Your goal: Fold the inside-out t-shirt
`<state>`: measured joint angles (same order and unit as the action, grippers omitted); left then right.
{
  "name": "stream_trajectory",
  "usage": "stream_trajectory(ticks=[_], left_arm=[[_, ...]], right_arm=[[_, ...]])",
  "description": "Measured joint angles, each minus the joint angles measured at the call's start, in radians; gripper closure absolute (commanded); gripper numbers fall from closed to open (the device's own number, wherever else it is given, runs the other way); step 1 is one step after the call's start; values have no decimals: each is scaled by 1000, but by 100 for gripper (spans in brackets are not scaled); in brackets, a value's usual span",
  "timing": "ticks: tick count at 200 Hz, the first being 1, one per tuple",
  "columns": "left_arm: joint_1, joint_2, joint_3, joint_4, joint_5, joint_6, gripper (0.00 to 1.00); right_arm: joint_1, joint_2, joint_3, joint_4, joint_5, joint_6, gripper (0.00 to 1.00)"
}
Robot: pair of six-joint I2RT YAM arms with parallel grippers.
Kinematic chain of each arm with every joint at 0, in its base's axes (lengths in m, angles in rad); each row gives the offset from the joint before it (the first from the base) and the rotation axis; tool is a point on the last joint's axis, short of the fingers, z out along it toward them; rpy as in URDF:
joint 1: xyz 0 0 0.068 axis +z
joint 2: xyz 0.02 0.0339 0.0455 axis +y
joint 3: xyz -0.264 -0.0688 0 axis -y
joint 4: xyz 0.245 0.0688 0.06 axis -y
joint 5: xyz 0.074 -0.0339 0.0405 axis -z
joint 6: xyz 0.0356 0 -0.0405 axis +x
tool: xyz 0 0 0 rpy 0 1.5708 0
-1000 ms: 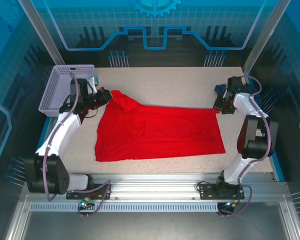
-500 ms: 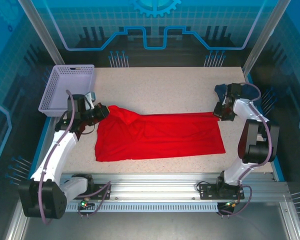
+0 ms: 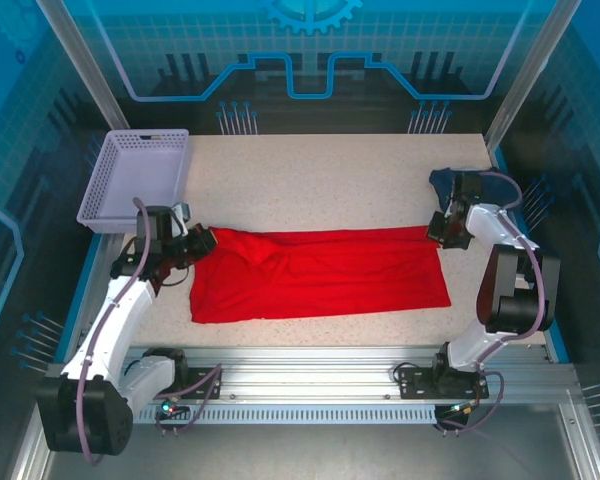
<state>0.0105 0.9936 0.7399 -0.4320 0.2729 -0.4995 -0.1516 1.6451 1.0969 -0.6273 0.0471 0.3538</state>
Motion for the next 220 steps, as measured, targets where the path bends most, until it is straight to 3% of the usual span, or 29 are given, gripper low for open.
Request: stream_trajectory(ticks=[75,116,133,162,188,220], left_arm=[[-8,-44,-161,3,2,-59,100],[-16,-75,-246,18,6,-105,100],[-17,-74,-257,19,6,-105,100],[-18,-71,-259,34,5,-105,100],[-18,-55,-259,50,4,-105,100],[-20,-49,-259,56,4,-105,100]], right_arm=[[0,-2,-66,11,32,5,94],[5,-64,-126,46,65,35,64],[34,-149,-165,81,74,29,56],[185,-263,-188,160,36,18,55],[356,-232,-187,228,-43,11,52],[652,-150,-179,330,-171,8,50]])
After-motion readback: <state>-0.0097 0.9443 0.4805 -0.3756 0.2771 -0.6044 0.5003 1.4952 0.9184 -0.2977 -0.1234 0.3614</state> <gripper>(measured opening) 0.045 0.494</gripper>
